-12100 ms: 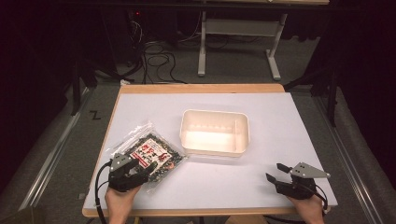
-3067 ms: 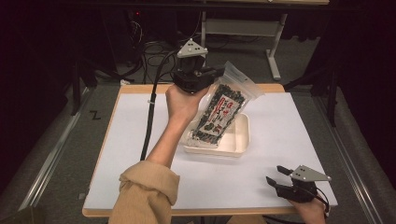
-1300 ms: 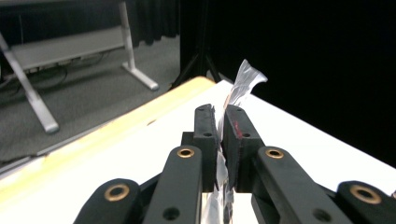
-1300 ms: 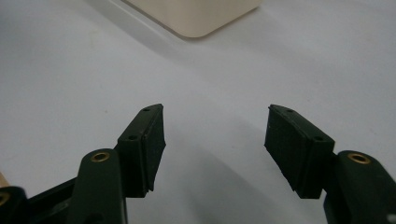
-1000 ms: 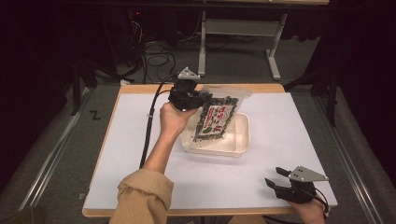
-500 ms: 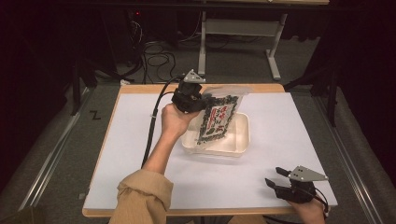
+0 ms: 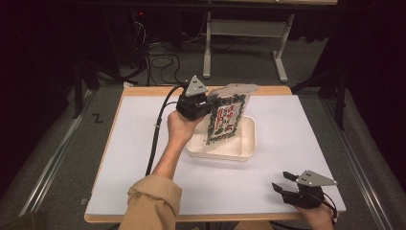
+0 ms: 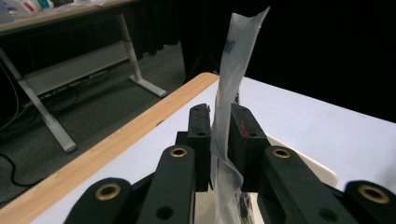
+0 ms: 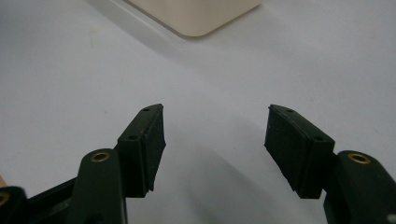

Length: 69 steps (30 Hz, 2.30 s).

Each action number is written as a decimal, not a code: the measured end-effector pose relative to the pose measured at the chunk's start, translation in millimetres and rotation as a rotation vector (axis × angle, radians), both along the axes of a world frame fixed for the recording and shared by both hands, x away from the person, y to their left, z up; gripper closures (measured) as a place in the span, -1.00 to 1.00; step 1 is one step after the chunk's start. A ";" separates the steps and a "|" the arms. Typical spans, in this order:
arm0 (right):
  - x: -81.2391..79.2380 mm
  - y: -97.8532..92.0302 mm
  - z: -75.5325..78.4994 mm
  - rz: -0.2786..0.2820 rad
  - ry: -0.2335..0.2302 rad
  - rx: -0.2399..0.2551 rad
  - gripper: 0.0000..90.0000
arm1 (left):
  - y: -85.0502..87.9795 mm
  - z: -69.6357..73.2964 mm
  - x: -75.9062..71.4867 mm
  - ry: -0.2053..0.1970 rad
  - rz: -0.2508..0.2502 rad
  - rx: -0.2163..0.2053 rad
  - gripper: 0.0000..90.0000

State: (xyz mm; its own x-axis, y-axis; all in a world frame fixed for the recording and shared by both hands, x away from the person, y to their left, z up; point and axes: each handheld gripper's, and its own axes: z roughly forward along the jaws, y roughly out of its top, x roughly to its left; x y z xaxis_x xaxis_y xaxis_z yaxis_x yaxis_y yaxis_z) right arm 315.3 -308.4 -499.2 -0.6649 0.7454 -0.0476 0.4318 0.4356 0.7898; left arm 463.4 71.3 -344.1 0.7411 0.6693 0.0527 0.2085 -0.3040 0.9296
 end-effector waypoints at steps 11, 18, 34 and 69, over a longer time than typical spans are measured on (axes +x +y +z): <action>-0.3 0.9 -0.1 0.001 0.001 -0.005 -0.15 | 11.8 -3.7 0.3 0.071 0.017 -0.026 0.75; 0.4 1.6 -0.8 0.007 0.000 -0.010 -0.15 | 16.8 7.5 0.1 0.096 0.014 0.067 0.75; 0.3 1.0 -0.6 0.014 0.009 -0.010 -0.15 | -24.1 17.7 0.8 -0.141 -0.061 0.305 0.76; 0.9 4.6 -3.0 0.025 0.021 -0.019 -0.15 | 31.3 -58.7 4.9 0.207 0.220 0.362 0.12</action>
State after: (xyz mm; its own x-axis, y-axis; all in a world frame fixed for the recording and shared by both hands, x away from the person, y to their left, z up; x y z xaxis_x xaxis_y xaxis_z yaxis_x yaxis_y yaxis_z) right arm 316.2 -303.8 -502.2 -0.6845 0.7275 -0.0470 0.4371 0.4611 0.7722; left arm 468.3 102.6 -402.8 0.6032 0.7776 0.1776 0.4740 -0.5286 0.7042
